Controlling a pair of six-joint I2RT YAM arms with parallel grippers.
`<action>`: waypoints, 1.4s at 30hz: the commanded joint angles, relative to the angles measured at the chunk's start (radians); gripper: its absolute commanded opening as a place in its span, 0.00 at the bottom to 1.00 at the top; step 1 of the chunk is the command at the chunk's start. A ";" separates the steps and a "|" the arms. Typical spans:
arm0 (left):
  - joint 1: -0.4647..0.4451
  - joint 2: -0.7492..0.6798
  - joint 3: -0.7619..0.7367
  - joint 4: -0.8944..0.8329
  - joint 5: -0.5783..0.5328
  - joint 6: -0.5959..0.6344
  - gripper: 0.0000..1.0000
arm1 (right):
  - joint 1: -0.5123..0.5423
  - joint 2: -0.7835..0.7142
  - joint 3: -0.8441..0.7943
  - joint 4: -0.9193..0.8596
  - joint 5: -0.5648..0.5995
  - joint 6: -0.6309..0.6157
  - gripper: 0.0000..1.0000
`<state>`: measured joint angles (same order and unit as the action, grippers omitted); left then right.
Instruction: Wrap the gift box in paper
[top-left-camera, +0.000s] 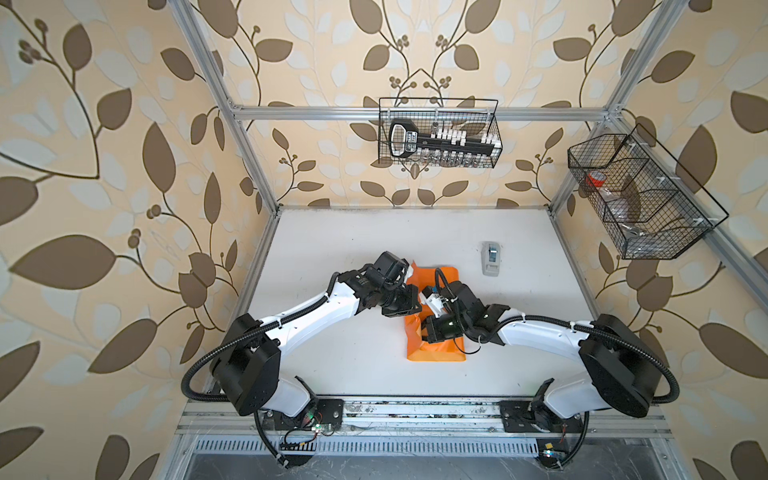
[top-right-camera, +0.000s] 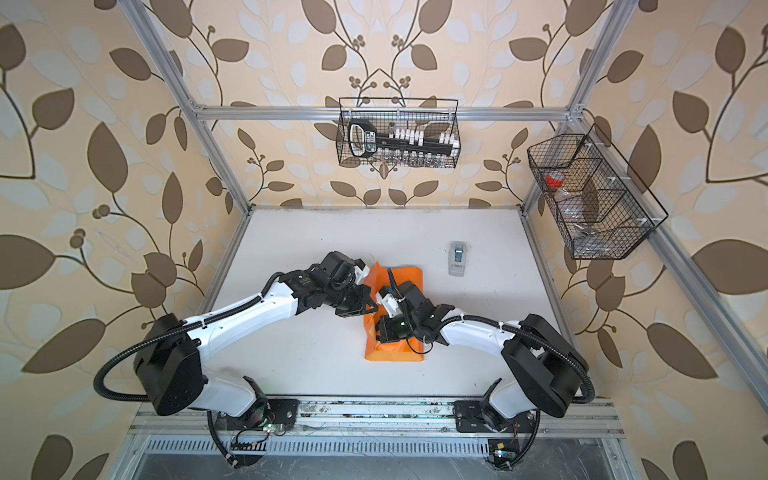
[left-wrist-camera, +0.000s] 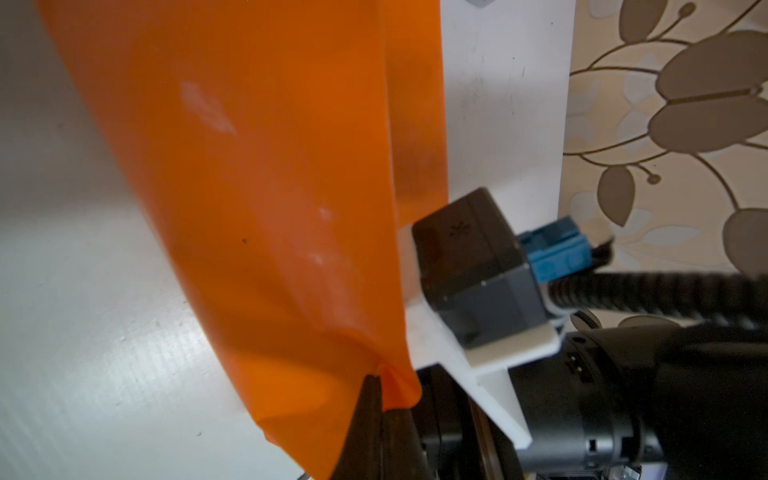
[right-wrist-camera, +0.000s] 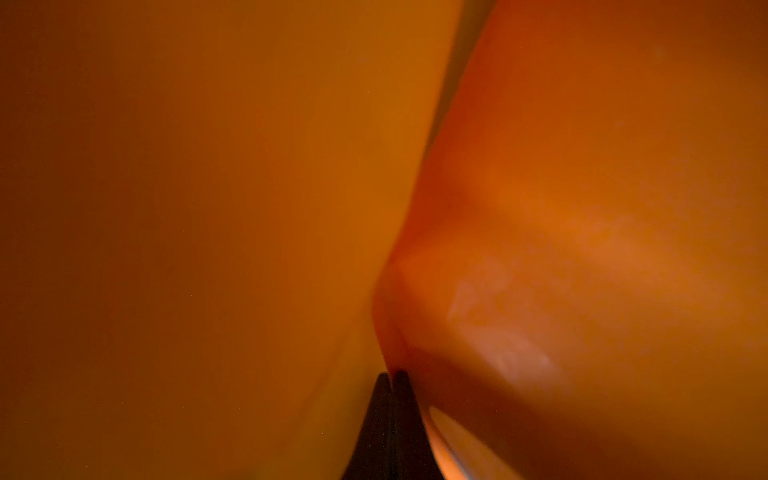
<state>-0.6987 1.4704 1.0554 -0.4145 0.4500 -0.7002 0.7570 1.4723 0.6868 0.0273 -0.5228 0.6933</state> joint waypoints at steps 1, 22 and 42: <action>0.011 0.034 0.029 0.080 0.063 -0.032 0.00 | -0.007 -0.028 -0.029 0.083 -0.045 0.047 0.04; 0.010 0.186 -0.014 0.152 0.102 -0.099 0.00 | -0.010 -0.122 -0.055 0.048 -0.015 0.071 0.31; 0.011 0.165 -0.017 0.116 0.074 -0.092 0.00 | -0.537 -0.283 -0.105 -0.119 -0.075 -0.063 0.82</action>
<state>-0.6926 1.6577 1.0389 -0.2749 0.5350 -0.7937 0.2325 1.1599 0.6094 -0.1699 -0.5232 0.6464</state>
